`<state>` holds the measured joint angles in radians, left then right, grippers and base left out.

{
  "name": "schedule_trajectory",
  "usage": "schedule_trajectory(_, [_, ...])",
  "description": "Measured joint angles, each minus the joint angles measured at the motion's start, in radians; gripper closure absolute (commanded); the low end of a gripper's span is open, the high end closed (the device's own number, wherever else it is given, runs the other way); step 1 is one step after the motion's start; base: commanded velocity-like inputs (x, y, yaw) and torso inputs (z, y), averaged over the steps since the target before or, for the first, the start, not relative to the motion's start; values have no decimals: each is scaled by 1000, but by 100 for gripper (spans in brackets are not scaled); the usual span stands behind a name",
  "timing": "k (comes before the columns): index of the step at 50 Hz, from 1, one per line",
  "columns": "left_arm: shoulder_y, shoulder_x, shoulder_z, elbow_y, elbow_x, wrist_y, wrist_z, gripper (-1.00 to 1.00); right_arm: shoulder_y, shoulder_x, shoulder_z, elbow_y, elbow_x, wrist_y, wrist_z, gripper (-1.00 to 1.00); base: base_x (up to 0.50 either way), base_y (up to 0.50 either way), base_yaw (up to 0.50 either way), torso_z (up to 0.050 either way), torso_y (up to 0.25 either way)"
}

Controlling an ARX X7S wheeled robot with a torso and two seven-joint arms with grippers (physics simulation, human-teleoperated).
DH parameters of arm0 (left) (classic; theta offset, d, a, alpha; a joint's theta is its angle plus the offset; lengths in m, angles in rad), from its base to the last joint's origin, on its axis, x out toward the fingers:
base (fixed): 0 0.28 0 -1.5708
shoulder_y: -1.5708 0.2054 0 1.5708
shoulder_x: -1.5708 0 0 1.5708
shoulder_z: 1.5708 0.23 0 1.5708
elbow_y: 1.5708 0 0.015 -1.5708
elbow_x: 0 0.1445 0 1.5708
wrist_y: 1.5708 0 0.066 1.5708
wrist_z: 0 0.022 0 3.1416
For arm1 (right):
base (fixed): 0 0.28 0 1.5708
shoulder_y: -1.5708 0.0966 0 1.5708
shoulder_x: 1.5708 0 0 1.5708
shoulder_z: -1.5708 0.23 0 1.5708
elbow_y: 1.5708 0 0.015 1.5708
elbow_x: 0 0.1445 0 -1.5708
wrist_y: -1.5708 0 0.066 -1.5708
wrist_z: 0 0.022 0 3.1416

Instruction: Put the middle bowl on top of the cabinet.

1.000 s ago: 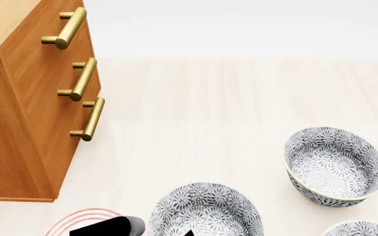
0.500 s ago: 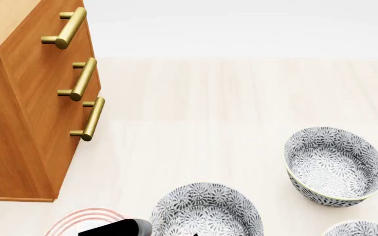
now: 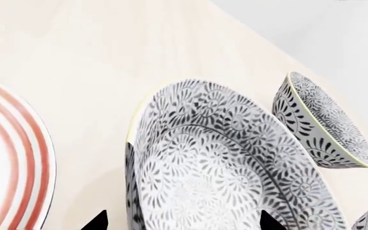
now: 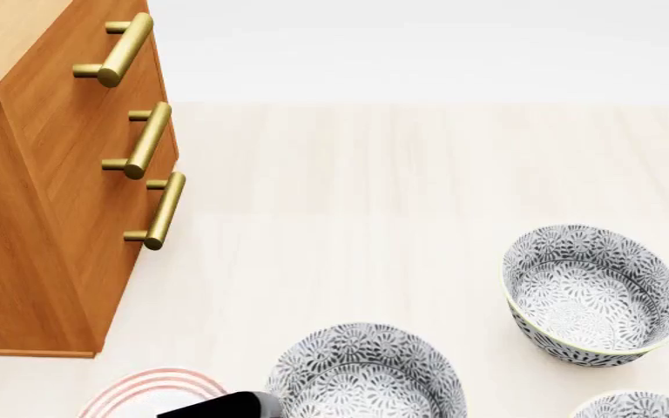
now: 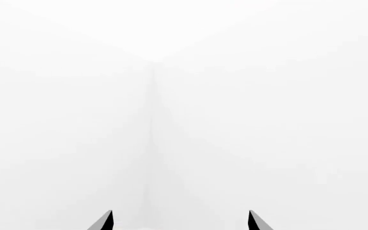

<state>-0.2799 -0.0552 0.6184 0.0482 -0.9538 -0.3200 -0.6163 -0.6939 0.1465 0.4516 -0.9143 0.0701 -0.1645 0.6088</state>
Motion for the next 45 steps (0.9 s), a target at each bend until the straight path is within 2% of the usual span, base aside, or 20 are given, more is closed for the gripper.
schedule_trajectory(3, [-3, 1, 4, -1, -2, 7, 5, -100, -2, -2, -2, -11, -3, 8, 1, -100, 0, 0, 0, 0, 0])
schedule_trajectory(4, [-3, 1, 5, -5, -3, 9, 6, 100, -3, -2, -3, -15, -5, 10, 2, -100, 0, 0, 0, 0, 0])
schedule_trajectory(6, [-6, 4, 8, 34, -1, 21, 19, 100, -5, -3, -4, -22, -6, 15, 2, -100, 0, 0, 0, 0, 0])
schedule_trajectory(21, [0, -13, 35, -11, 11, 57, 24, 100, -12, -6, -3, -45, -6, 28, 4, -100, 0, 0, 0, 3, 7])
schedule_trajectory(45, [-4, -39, 70, 17, 23, 106, 13, 100, -3, -1, 2, -12, 2, -2, -2, -100, 0, 0, 0, 49, 127])
